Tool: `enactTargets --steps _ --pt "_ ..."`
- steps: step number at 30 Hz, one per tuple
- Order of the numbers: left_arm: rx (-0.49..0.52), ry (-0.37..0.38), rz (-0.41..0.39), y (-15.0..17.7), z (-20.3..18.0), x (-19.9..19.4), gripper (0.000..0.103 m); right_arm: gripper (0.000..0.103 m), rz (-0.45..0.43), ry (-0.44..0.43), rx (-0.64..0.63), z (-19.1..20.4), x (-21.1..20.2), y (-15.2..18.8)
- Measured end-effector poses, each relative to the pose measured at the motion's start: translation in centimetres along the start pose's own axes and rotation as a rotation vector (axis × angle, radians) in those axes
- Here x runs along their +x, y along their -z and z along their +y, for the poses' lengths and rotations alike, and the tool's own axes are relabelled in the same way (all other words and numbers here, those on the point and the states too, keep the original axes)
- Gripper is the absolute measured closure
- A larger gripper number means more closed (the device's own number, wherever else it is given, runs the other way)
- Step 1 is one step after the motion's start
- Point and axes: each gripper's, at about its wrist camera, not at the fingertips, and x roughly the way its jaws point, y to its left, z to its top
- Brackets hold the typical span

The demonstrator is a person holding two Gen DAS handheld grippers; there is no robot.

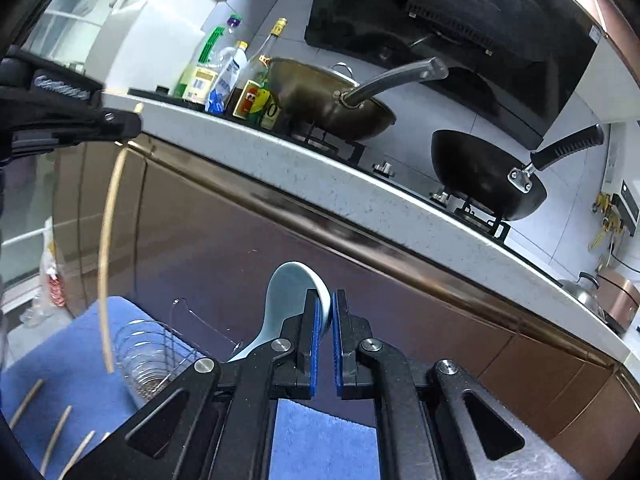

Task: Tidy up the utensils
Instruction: 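Carry chopstick into the wire holder with left tool while right tool drops the spoon in, then withdraw both open tools from the wire holder back over the towel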

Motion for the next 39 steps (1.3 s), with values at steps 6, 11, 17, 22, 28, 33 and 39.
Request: enactTargets --steps 6,11,17,22,28,33,39 --pt "0.080 -0.059 -0.092 5.0 -0.1 2.2 0.098 0.097 -0.025 0.030 -0.050 2.3 1.4 2.5" --pt "0.102 -0.096 -0.115 7.7 0.5 3.2 0.098 0.097 -0.016 0.028 -0.049 3.5 2.4 4.7" --pt "0.092 -0.102 -0.118 8.9 1.6 3.0 0.096 0.097 0.017 -0.002 -0.025 4.1 3.1 5.9" --pt "0.103 -0.080 -0.087 8.7 2.0 2.0 0.086 0.068 0.029 -0.038 0.018 3.8 2.7 6.0" --pt "0.117 -0.075 -0.082 7.7 1.9 -0.4 0.078 0.063 0.022 -0.054 0.045 3.4 1.2 5.6" --pt "0.122 -0.077 -0.079 6.4 1.8 -2.8 0.071 0.063 -0.003 -0.053 0.065 2.7 -0.8 4.7" --pt "0.169 -0.093 -0.069 5.5 1.3 -6.4 0.070 0.061 -0.020 -0.057 0.083 1.8 -3.5 3.6"
